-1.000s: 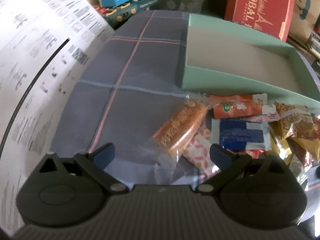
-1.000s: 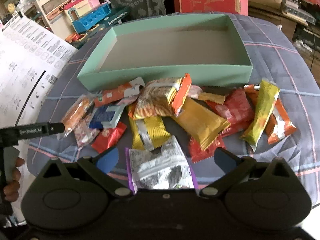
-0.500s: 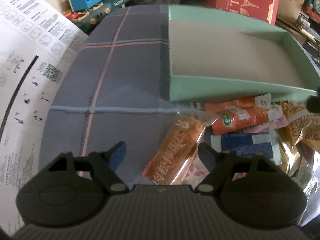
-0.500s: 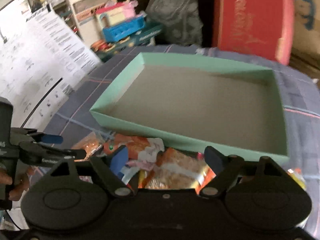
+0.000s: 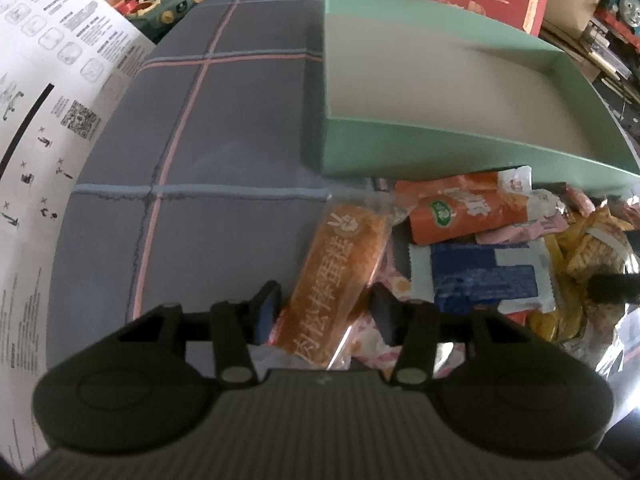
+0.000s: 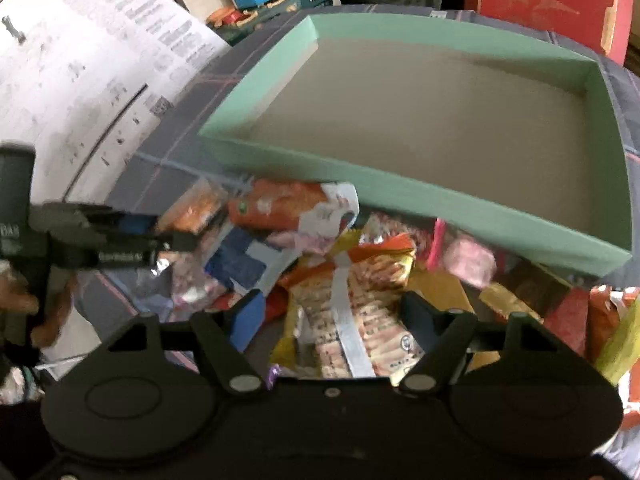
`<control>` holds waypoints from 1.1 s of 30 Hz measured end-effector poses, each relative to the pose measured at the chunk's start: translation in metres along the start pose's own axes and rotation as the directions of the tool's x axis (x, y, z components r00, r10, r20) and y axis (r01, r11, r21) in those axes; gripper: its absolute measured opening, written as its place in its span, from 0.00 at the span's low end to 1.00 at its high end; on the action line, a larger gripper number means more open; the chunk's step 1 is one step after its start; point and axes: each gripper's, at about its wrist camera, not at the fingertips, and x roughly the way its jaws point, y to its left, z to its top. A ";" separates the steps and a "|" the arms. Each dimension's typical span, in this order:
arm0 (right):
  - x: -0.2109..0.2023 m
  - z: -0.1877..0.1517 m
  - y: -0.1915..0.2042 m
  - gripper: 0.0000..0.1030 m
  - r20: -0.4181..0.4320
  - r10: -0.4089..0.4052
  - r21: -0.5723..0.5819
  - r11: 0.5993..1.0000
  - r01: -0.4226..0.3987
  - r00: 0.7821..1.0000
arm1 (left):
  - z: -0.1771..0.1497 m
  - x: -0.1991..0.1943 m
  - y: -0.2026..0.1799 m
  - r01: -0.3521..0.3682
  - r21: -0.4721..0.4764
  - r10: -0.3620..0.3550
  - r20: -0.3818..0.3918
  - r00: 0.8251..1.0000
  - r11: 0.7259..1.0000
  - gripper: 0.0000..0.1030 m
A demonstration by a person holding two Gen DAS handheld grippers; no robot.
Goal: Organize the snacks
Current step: 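Grasp the orange snack bar with the left tool while the right tool grasps the white-striped snack bag, then carry both snacks into the green tray and open both tools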
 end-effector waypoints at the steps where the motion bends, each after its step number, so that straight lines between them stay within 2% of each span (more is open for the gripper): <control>1: 0.005 0.001 0.001 0.74 -0.001 -0.026 -0.001 1.000 0.026 1.000 | 0.000 -0.001 0.000 -0.002 0.000 0.002 0.000 1.000 1.000 0.49; 4: 0.010 -0.003 -0.001 0.74 -0.001 -0.049 0.023 0.999 0.049 0.999 | 0.000 -0.001 -0.001 -0.013 0.012 0.013 0.002 1.000 1.000 0.49; 5: 0.005 -0.004 -0.001 0.71 0.007 -0.065 0.014 0.998 0.065 0.998 | 0.000 0.000 -0.001 -0.015 0.015 0.015 0.003 1.000 1.000 0.48; 6: 0.001 -0.008 -0.003 0.63 0.017 -0.085 0.003 0.996 0.085 0.996 | 0.000 0.000 -0.002 -0.016 0.018 0.016 0.006 1.000 1.000 0.43; 7: 0.000 -0.011 -0.003 0.44 0.017 -0.102 0.003 0.995 0.102 0.995 | 0.000 0.000 -0.004 -0.016 0.022 0.015 0.012 1.000 1.000 0.41; 9: 0.001 -0.014 -0.005 0.43 0.021 -0.100 0.040 0.994 0.099 0.995 | 0.000 -0.004 -0.007 -0.033 0.027 0.032 0.032 0.999 0.999 0.37; 19: -0.032 -0.016 -0.006 0.41 0.100 -0.063 0.112 0.992 0.052 0.993 | -0.014 -0.046 -0.009 -0.022 -0.023 0.024 0.106 0.994 0.999 0.35; 24: -0.052 -0.010 -0.005 0.41 0.149 -0.041 0.124 0.992 0.023 0.988 | -0.016 -0.077 -0.007 -0.015 -0.040 0.021 0.174 0.985 0.999 0.35; 28: -0.065 0.008 -0.012 0.41 0.196 -0.042 0.136 0.991 0.015 0.980 | 0.003 -0.094 -0.012 -0.015 -0.018 0.019 0.222 0.975 1.000 0.35; 33: -0.069 0.041 -0.033 0.41 0.245 -0.088 0.158 0.986 0.050 0.966 | 0.049 -0.096 -0.029 -0.016 0.038 0.005 0.272 0.962 0.999 0.35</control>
